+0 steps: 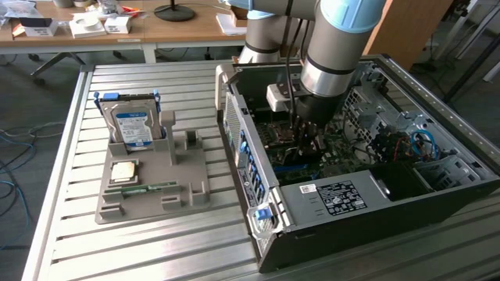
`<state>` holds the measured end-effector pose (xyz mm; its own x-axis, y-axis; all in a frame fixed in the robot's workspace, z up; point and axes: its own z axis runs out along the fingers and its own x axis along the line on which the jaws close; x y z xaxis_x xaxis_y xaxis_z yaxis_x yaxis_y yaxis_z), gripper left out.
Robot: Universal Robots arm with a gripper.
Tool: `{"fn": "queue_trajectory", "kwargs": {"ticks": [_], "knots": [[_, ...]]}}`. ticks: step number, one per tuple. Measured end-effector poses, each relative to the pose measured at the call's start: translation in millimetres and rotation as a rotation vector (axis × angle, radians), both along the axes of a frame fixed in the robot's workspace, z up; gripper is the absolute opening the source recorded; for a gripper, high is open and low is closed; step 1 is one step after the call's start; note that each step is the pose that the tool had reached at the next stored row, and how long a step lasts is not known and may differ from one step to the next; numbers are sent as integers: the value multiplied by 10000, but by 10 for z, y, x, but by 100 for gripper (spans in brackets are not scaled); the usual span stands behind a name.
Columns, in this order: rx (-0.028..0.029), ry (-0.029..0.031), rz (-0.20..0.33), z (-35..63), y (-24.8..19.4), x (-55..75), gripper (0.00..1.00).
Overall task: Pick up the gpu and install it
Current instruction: 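Insert the gpu into the slot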
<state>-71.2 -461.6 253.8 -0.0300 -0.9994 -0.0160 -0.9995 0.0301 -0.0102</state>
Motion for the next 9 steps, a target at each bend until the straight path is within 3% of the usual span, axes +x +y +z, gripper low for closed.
{"fn": "queue_trajectory", "kwargs": {"ticks": [9], "knots": [[19, -57, 0, 0, 0, -13, 26]]}}
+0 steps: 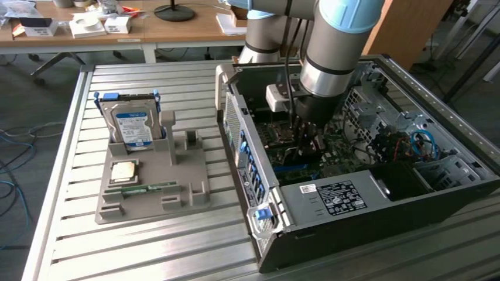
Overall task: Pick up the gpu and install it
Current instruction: 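Insert the gpu into the slot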
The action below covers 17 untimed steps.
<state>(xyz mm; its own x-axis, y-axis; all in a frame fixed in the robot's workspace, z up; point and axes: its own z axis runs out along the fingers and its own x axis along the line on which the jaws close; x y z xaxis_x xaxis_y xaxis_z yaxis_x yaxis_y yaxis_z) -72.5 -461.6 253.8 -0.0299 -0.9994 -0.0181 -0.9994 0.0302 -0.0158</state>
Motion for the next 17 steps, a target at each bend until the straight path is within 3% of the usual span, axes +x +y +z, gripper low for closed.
{"fn": "queue_trajectory", "kwargs": {"ticks": [5, 17], "knots": [[37, -18, -2, -1, 0, -5, 26], [45, -24, 0, -18, 0, -8, 26]]}}
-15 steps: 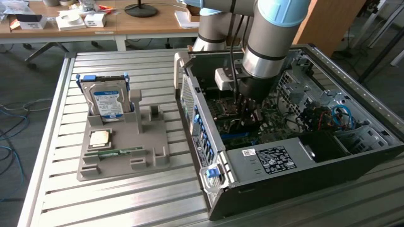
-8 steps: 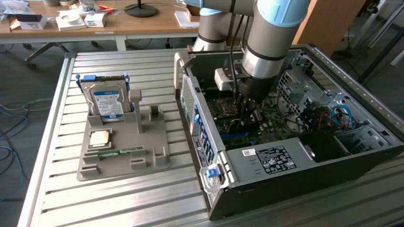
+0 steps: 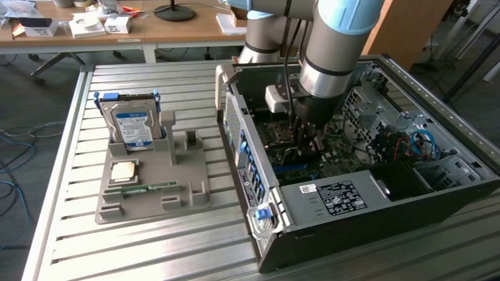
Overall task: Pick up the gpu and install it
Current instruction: 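Insert the gpu into the slot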
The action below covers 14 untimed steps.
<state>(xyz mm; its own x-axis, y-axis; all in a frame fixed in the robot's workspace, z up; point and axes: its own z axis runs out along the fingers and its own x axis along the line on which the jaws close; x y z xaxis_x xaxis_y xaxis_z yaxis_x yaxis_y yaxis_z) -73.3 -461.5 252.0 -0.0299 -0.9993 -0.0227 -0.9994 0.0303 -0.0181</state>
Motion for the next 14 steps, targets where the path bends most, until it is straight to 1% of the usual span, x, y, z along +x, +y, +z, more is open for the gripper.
{"fn": "queue_trajectory", "kwargs": {"ticks": [14], "knots": [[0, 2, 0, -10, 2, -3, 26]]}}
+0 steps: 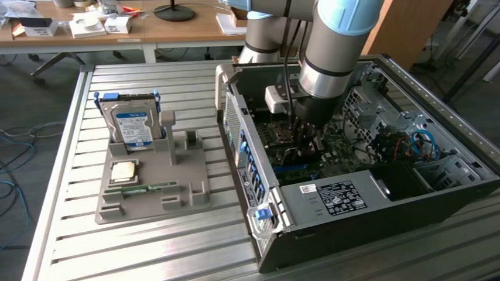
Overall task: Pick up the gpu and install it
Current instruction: 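Insert the gpu into the slot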
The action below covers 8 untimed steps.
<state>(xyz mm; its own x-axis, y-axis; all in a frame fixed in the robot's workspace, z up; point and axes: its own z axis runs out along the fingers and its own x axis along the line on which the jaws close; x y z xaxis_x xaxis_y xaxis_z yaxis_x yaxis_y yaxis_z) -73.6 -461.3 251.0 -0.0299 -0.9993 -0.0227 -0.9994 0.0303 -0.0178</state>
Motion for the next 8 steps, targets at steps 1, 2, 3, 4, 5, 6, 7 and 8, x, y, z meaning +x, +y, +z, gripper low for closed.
{"fn": "queue_trajectory", "kwargs": {"ticks": [1, 2, 3, 4, 5, 6, 7, 8], "knots": [[0, 0, 0, 0, 0, 0, 26], [1, -1, 1, -2, 0, 0, 26], [1, 0, 1, -2, 0, -1, 26], [1, -1, 0, -2, 0, -1, 26], [1, -1, 0, -2, 0, -1, 26], [1, 0, 0, -2, 0, -1, 26], [2, -1, 0, -2, 0, -1, 26], [1, -1, 0, -3, 0, -2, 26]]}}
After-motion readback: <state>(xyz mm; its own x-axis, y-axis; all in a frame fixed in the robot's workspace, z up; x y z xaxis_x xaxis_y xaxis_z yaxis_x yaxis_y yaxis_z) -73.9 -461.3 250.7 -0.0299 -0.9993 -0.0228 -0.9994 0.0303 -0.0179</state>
